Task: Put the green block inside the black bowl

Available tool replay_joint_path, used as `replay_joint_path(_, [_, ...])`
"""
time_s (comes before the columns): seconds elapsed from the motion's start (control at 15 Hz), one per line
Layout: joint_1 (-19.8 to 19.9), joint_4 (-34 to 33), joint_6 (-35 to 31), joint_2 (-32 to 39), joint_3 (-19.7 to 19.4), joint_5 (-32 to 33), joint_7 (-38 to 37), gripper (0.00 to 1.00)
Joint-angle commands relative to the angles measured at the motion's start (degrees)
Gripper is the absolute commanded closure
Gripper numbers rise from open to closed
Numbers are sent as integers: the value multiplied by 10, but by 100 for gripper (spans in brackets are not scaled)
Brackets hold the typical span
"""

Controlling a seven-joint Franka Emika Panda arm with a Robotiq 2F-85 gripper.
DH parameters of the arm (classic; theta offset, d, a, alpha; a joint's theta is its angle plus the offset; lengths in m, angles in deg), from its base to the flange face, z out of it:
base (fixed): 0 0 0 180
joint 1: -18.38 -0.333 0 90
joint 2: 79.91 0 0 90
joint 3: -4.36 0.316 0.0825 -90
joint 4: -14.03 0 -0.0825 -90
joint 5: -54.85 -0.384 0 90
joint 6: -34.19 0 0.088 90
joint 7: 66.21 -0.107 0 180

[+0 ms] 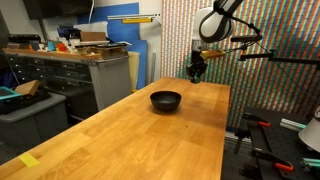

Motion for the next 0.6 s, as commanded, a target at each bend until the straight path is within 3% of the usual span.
replay_joint_path(0.0, [-15,-46,55,-13,30,14,-6,82])
replay_joint_path(0.53, [-50,-147,65,79,99,-1,15,82])
